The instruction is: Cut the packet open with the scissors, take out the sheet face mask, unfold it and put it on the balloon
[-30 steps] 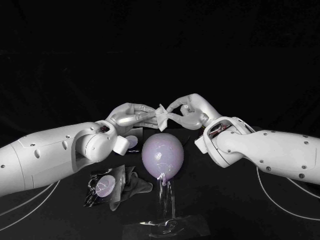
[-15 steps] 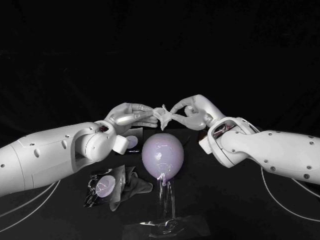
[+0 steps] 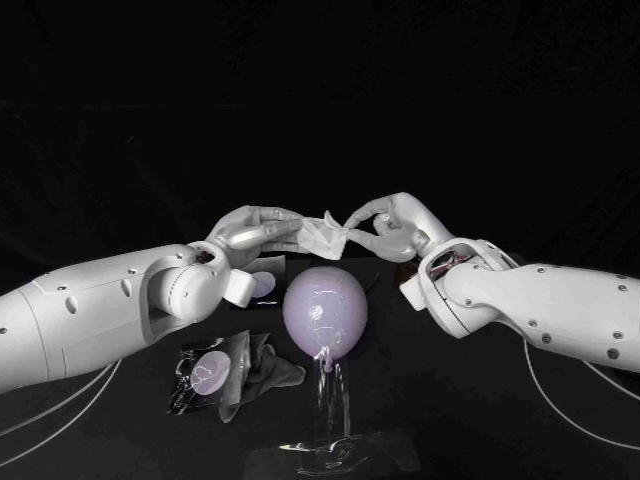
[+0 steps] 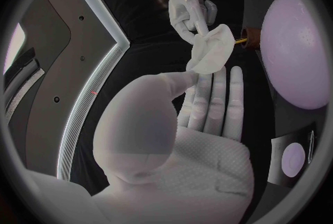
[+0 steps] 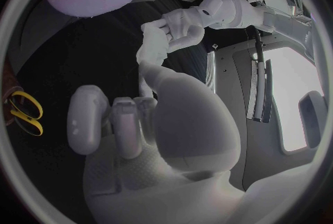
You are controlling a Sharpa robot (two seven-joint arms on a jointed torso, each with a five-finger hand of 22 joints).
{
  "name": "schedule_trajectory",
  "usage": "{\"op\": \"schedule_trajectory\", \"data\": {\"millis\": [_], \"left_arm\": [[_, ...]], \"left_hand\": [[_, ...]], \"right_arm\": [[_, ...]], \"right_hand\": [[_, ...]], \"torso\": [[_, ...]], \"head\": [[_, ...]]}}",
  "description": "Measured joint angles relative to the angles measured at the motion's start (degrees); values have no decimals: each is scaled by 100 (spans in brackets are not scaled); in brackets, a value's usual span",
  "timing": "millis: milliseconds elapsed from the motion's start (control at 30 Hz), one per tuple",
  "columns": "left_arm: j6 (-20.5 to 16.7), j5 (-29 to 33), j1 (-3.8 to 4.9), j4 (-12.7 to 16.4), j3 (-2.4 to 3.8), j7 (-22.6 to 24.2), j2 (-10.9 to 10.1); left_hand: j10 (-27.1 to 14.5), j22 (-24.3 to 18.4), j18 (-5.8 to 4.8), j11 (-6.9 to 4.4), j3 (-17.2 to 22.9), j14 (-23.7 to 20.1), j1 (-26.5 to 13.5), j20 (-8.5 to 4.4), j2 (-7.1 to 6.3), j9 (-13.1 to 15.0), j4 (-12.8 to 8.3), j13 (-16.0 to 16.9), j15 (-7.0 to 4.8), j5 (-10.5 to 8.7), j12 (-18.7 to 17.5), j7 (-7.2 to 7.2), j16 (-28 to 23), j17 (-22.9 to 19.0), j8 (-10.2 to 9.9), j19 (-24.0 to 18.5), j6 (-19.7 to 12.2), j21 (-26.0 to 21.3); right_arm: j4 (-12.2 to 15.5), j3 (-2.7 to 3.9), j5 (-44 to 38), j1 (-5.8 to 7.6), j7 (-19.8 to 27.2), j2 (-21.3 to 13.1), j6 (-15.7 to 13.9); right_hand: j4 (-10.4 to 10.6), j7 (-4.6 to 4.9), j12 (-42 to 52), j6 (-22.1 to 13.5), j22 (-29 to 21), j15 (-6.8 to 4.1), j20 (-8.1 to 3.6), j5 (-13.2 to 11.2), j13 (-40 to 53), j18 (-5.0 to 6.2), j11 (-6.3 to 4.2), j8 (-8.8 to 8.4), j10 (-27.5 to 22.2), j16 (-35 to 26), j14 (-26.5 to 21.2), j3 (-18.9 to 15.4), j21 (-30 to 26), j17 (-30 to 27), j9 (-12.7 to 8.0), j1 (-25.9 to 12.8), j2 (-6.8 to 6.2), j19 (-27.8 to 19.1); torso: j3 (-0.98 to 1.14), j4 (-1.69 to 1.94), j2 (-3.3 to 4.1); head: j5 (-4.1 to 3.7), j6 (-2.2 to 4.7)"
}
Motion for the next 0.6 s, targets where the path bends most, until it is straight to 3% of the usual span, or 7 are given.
{"op": "schedule_trajectory", "data": {"millis": [300,600], "left_arm": [[-4,53,-1,2,17,-20,-14],[-5,73,-1,5,105,-57,-26]], "left_hand": [[0,15,-2,0,22,0,-52,11,8,22,-23,0,0,0,0,0,0,-1,0,-30,-1,11],[-1,47,-5,0,45,0,-54,0,6,23,-45,5,1,-8,0,-1,0,-2,-5,-41,-1,67]], "right_arm": [[-30,2,215,-96,64,-19,-51],[-90,1,410,-173,86,-22,-57]], "right_hand": [[0,-3,11,-15,3,0,1,0,2,-1,0,-4,-1,0,0,0,0,2,2,0,0,-1],[-15,-2,11,-18,4,0,1,-11,5,0,0,20,-1,-5,0,15,0,5,-2,0,0,-2]], "torso": [[-1,1,0],[3,-1,-2]], "head": [[5,-7],[-21,12]]}}
